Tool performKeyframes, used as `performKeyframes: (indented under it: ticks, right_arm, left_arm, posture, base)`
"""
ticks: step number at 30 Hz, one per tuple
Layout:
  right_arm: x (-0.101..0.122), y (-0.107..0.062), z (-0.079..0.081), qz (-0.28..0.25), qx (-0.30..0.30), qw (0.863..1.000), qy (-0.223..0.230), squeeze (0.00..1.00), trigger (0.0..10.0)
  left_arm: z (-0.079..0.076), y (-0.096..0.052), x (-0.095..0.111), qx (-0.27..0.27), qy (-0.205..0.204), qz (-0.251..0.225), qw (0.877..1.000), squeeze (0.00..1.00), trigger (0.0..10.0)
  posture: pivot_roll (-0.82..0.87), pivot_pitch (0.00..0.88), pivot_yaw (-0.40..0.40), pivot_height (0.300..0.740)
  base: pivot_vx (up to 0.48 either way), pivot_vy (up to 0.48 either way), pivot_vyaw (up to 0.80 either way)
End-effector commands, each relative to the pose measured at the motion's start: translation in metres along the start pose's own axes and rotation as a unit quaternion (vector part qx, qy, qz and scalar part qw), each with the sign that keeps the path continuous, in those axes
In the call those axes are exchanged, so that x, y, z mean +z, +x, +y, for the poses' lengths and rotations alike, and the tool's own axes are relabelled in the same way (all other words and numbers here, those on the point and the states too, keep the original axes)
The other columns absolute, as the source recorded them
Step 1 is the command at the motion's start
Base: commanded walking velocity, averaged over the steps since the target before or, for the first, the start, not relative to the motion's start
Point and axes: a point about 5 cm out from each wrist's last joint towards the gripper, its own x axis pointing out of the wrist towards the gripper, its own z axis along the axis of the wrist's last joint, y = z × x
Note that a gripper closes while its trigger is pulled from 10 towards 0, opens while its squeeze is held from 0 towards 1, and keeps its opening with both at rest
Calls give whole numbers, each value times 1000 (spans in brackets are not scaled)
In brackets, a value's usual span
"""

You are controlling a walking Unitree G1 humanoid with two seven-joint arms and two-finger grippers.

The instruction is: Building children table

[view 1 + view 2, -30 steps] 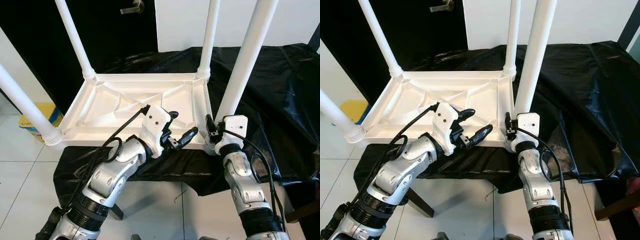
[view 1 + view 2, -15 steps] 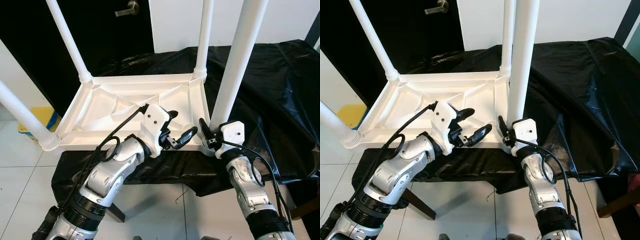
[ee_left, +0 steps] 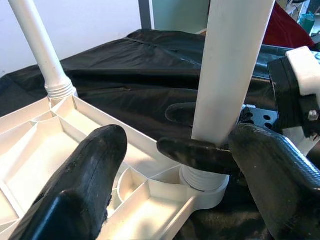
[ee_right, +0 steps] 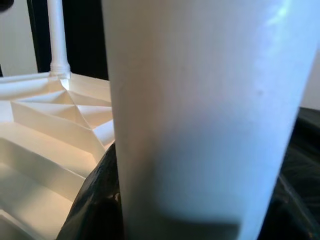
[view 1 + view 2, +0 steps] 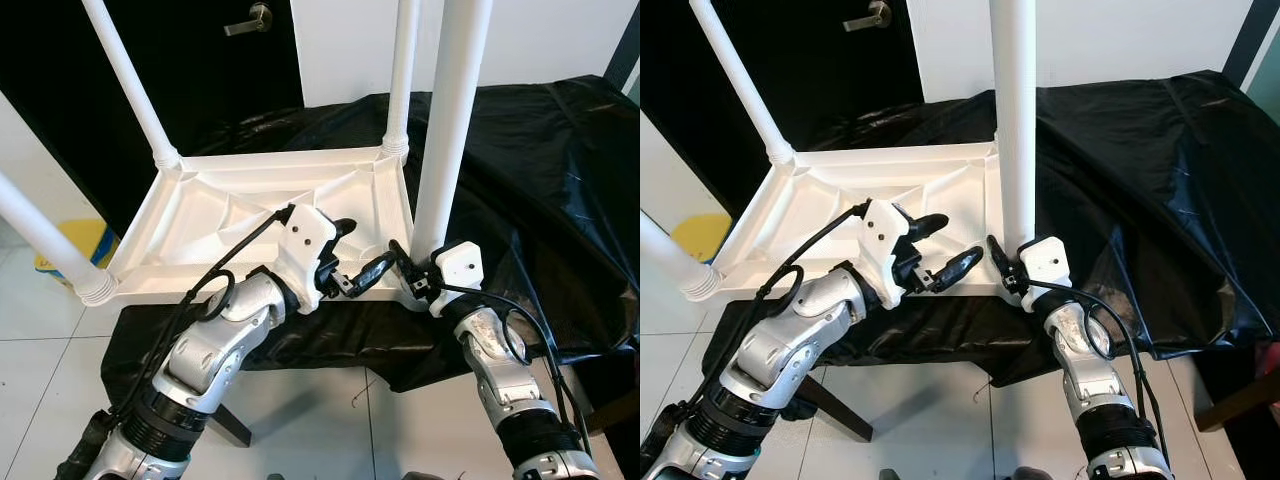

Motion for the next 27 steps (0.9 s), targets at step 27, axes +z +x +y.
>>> performKeyframes:
  ticks: [27]
  right_arm:
    - [-34, -15, 10, 102, 20, 988, 119, 0, 10000]
  left_arm:
    - [-4, -4, 4, -50, 6, -3, 999, 0, 10000]
  posture:
    - [-86, 48, 73, 740]
  base:
    - [0, 0, 0]
